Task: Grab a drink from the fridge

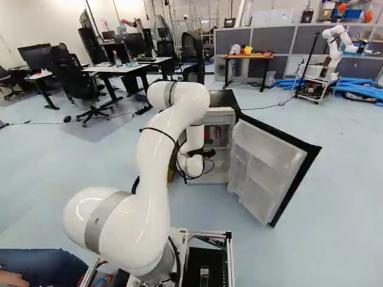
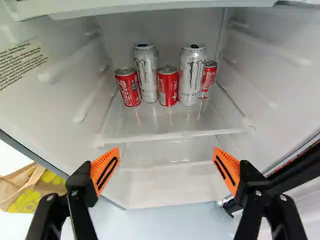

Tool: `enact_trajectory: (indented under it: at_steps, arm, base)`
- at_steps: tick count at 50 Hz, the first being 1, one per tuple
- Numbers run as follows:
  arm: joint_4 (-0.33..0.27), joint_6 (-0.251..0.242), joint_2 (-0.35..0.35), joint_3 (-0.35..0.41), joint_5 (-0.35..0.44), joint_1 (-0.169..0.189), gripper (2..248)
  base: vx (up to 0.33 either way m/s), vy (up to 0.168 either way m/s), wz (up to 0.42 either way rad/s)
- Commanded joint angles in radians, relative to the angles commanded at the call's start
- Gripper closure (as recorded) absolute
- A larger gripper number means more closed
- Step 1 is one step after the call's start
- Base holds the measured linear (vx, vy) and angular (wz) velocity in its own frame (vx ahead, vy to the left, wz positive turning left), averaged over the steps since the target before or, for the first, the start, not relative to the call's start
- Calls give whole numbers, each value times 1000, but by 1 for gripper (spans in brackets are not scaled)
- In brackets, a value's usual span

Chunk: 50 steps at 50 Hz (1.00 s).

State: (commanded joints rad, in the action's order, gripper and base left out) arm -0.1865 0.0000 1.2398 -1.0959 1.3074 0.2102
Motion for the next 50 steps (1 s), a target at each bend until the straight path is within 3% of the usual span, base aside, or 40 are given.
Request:
enact_trajectory:
  at_steps: [31,50]
  arm:
    - [0,0,144,-161,150,-7,3]
    - [0,0,172,-216,179,-11,3]
  base:
    - [0,0,0]
    - [0,0,0]
